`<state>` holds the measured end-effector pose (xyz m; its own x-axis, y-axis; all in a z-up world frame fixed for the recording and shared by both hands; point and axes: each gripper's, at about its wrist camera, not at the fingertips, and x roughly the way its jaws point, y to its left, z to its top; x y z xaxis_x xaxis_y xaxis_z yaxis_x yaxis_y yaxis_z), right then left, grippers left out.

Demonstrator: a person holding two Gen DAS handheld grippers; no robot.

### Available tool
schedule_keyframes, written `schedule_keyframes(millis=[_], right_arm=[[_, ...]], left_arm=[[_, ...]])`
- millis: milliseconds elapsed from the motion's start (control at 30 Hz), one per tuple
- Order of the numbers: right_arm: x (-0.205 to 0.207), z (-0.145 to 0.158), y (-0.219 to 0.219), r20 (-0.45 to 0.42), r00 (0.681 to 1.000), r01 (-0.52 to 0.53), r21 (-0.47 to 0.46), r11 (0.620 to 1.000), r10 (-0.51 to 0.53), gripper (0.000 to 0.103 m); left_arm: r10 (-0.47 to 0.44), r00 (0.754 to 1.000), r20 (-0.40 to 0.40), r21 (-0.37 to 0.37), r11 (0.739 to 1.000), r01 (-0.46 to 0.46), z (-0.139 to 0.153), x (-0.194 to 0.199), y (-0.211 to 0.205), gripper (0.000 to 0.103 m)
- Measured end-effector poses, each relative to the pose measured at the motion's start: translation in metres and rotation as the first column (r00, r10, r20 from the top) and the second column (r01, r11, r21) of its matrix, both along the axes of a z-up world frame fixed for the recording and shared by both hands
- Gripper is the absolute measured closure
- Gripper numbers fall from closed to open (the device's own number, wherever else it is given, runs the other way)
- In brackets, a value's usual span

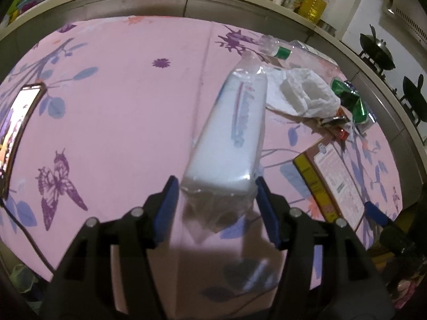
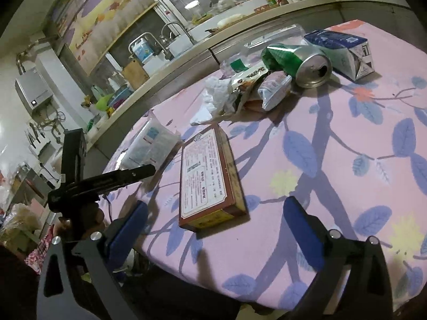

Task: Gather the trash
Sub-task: 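Lift the tissue pack and brown box off the cloth with both grippers, then carry tissue pack and box to the round bin and open both grippers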

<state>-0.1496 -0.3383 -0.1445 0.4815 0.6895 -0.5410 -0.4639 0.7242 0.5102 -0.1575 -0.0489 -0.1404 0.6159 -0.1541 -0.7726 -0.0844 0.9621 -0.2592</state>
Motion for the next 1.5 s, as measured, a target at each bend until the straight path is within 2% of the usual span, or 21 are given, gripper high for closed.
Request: schedule_keyframes(millis=[100, 233, 400, 533, 700, 800, 867, 933, 1000, 1033, 1067, 1300, 1400, 1500], right_arm=[[0.000, 0.001, 0.004, 0.007, 1.000, 0.002, -0.026, 1.000, -0.002, 0.005], [0.000, 0.005, 0.019, 0.037, 0.999, 0.019, -0.164, 0.986, -0.013, 0.005], [-0.001, 0.005, 0.030, 0.061, 0.998, 0.001, -0.226, 0.974, 0.013, 0.005], [-0.002, 0.005, 0.040, 0.080, 0.996, -0.005, -0.292, 0.956, 0.030, 0.005], [-0.001, 0.003, 0.050, 0.092, 0.995, -0.017, -0.327, 0.945, 0.050, 0.005], [-0.003, 0.005, 0.059, 0.129, 0.990, -0.011, -0.364, 0.931, 0.062, 0.005], [-0.004, 0.005, 0.063, 0.154, 0.986, 0.000, -0.390, 0.921, 0.065, 0.005], [-0.004, 0.003, 0.067, 0.168, 0.983, 0.005, -0.413, 0.911, 0.070, 0.009], [-0.001, -0.003, 0.071, 0.152, 0.985, -0.011, -0.435, 0.900, 0.086, 0.035], [-0.002, -0.003, 0.071, 0.153, 0.984, -0.020, -0.424, 0.905, 0.093, 0.043], [-0.002, -0.002, 0.072, 0.152, 0.983, -0.029, -0.417, 0.908, 0.101, 0.046], [-0.021, 0.031, 0.061, 0.242, 0.961, -0.058, -0.299, 0.952, 0.134, 0.046], [-0.022, 0.045, 0.047, 0.286, 0.955, -0.007, -0.261, 0.965, 0.084, 0.046], [-0.011, 0.050, 0.021, 0.287, 0.958, 0.073, -0.223, 0.972, -0.006, 0.046]], left_arm=[[-0.006, 1.000, 0.027, 0.011, 1.000, 0.006, 0.009, 0.000, 0.000, 0.046], [-0.036, 0.997, 0.067, 0.044, 0.999, 0.033, 0.021, 0.001, -0.001, 0.046], [-0.047, 0.996, 0.077, 0.040, 0.998, 0.044, 0.027, 0.012, 0.001, 0.046], [-0.070, 0.996, 0.061, 0.024, 0.997, 0.069, 0.027, 0.018, -0.004, 0.057], [-0.093, 0.995, 0.046, 0.025, 0.995, 0.092, 0.023, 0.018, -0.014, 0.059], [-0.097, 0.995, 0.028, 0.032, 0.995, 0.096, 0.019, 0.020, -0.017, 0.067], [-0.091, 0.996, 0.022, 0.040, 0.995, 0.090, 0.018, 0.020, -0.019, 0.069], [-0.089, 0.996, 0.021, 0.044, 0.995, 0.088, 0.018, 0.020, -0.019, 0.070], [-0.089, 0.996, 0.020, 0.049, 0.995, 0.088, 0.018, 0.020, -0.020, 0.071], [-0.090, 0.996, 0.020, 0.052, 0.995, 0.089, 0.019, 0.020, -0.021, 0.071], [-0.093, 0.995, 0.023, 0.055, 0.994, 0.092, 0.021, 0.018, -0.021, 0.072], [-0.151, 0.982, 0.110, 0.032, 0.988, 0.148, 0.056, 0.007, -0.028, 0.072], [-0.194, 0.971, 0.141, 0.026, 0.981, 0.192, 0.072, 0.014, -0.042, 0.072], [-0.244, 0.958, 0.149, 0.044, 0.970, 0.240, 0.082, 0.030, -0.066, 0.072]])
